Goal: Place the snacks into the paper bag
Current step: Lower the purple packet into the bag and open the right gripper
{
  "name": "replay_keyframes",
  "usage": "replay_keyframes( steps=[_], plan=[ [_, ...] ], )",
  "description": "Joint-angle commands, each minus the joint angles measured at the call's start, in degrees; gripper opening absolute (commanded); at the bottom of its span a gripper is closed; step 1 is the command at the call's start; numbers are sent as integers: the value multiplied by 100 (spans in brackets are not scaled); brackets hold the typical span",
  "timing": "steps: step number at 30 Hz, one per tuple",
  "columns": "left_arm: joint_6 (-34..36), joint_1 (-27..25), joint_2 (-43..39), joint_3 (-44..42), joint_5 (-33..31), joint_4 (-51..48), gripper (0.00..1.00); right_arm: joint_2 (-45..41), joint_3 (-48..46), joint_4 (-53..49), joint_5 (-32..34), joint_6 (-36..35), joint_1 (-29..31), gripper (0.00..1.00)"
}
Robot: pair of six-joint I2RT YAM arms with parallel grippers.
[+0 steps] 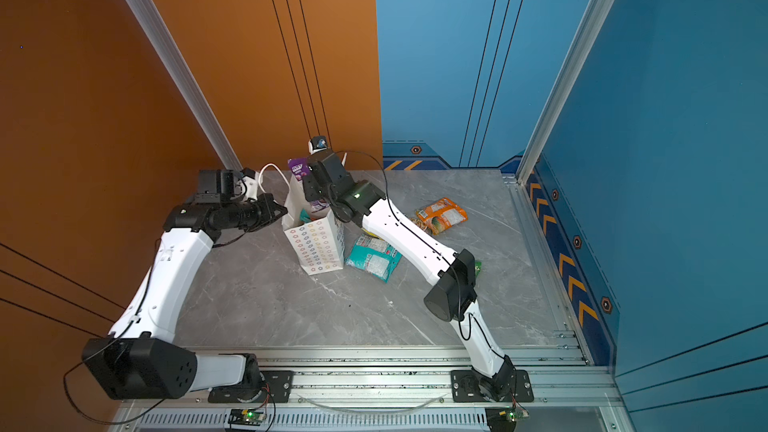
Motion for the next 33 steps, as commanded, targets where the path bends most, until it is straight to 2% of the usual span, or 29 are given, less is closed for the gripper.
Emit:
replay_keyframes(
  steps=[1, 23, 33],
  plan=[
    [-5, -51, -121, 16, 82, -63, 0, 53, 248, 125, -249, 242, 67, 0],
    [22, -30, -175, -33, 94, -61, 0, 418, 209, 670, -1455, 1531, -80, 0],
    [35, 1, -190, -55, 104, -62, 0, -108, -781, 1298, -1716, 1935, -253, 0]
  ],
)
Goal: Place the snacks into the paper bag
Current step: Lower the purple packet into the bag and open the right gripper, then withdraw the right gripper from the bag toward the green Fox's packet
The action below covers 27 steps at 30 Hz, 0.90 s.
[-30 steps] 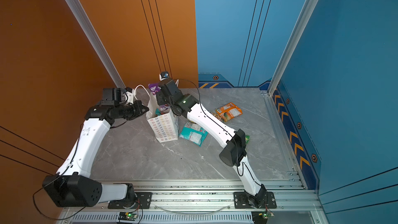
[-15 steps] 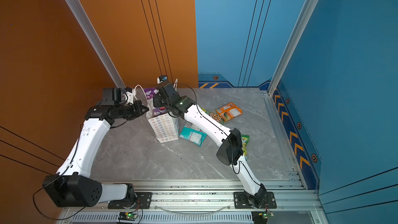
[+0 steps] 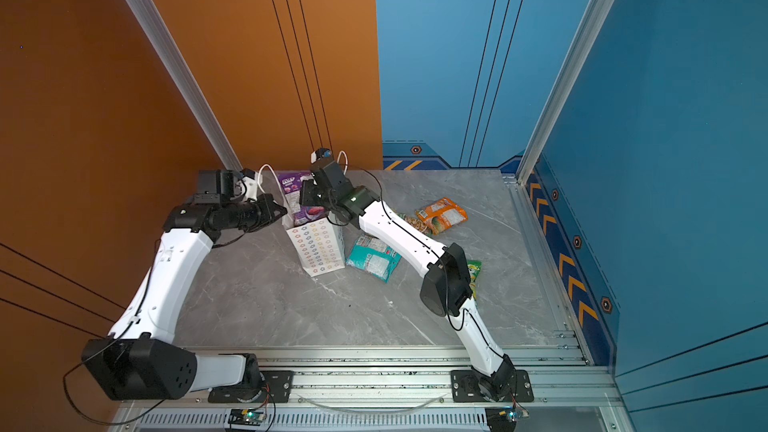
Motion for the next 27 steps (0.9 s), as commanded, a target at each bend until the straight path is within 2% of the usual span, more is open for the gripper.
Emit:
replay_keyframes(
  steps=[1, 14, 20, 27],
  plan=[
    [28, 8, -164, -40, 120, -55, 0, -425, -241, 547, -335, 344, -76, 0],
    [28, 17, -174, -31, 129, -56, 0, -522, -467, 702, -561, 518, -174, 2],
    [35, 34, -210, -23, 145, -65, 0, -790, -695, 792, -572, 435, -207, 39],
    [38, 78, -228, -81, 162, -58, 0, -1739, -1503, 1146, -377, 116, -292, 56]
  ],
)
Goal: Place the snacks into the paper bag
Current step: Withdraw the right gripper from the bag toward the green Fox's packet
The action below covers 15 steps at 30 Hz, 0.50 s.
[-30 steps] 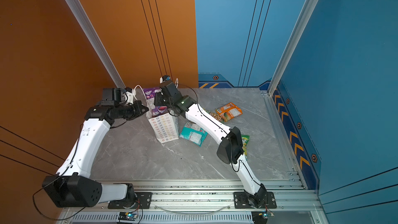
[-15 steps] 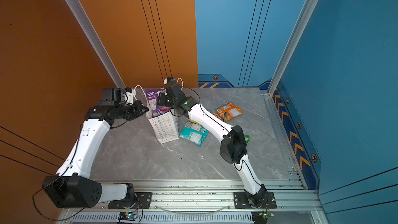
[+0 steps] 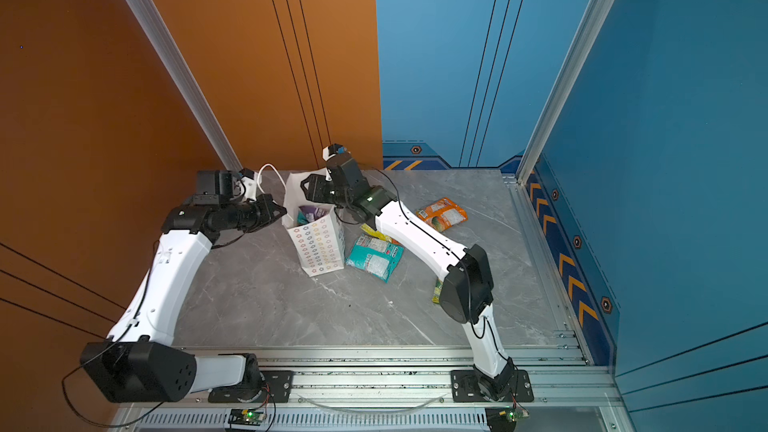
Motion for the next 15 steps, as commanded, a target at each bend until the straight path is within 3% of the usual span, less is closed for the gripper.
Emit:
replay_keyframes(
  steps=[1, 9, 15],
  plan=[
    [45, 67, -156, -62, 158, -55, 0, -726, -249, 432, 178, -299, -82, 57],
    [37, 85, -181, -45, 161, -68, 0, -1783, -1261, 440, 375, -711, -256, 59],
    [37, 87, -192, -70, 154, -61, 0, -2680, -2663, 273, 402, -800, -707, 61]
  ],
)
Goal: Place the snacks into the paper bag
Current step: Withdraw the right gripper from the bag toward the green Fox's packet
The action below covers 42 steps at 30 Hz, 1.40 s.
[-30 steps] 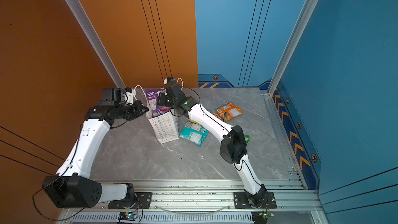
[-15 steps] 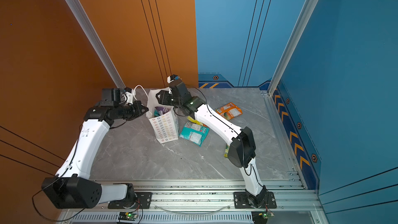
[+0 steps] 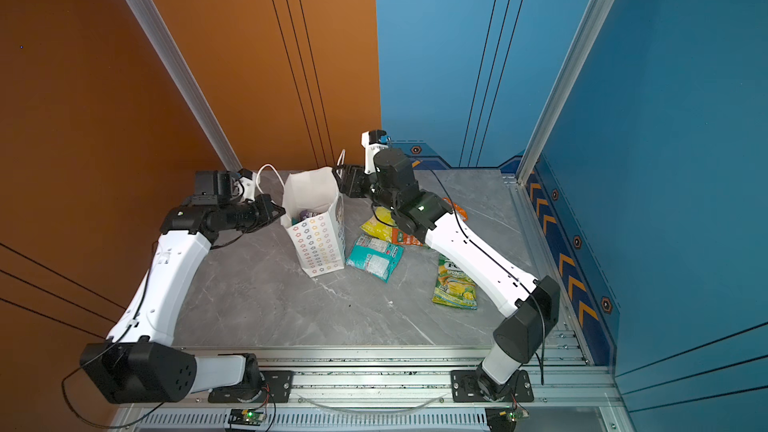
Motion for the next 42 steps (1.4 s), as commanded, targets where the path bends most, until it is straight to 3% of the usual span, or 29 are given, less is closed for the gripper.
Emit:
replay_keyframes(
  steps=[1, 6, 11, 20, 24, 32, 42],
  plan=[
    [37, 37, -175, -60, 147, -62, 0, -421, -736, -233, 145, -218, -345, 61],
    [41, 37, -144, -60, 161, -53, 0, -997, -1767, -701, 11, -534, -782, 71],
    [39, 37, -127, -34, 151, -61, 0, -1089, -2412, -1150, -524, -1031, -1203, 100],
    [19, 43, -167, -84, 151, -61, 0, -226, -2587, -1460, -731, -1249, -1470, 100],
    [11, 54, -195, -126, 141, -62, 0, -61, -2634, -1565, -424, -1060, -1637, 99],
    [11, 60, -214, -207, 144, -62, 0, -1088, -3850, -1449, -397, -503, -2578, 95],
    [20, 72, -302, -280, 152, -62, 1, -2886, -5107, -2056, -31, -156, -3457, 94]
  ],
)
